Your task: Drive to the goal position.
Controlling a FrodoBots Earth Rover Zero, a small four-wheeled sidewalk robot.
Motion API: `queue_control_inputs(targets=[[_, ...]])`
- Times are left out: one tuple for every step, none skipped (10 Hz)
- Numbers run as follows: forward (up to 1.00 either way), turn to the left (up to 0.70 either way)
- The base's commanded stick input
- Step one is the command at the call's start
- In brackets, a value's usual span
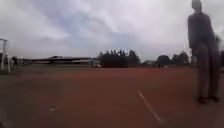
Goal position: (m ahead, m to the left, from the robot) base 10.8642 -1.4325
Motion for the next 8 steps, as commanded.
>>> queue_control_inputs(targets=[[0.70, 0.00], [0.70, 0.00], [0.70, 0.00], [0.70, 0.00], [0.70, 0.00], [0.70, 0.00], [0.70, 0.00], [0.70, 0.00]])
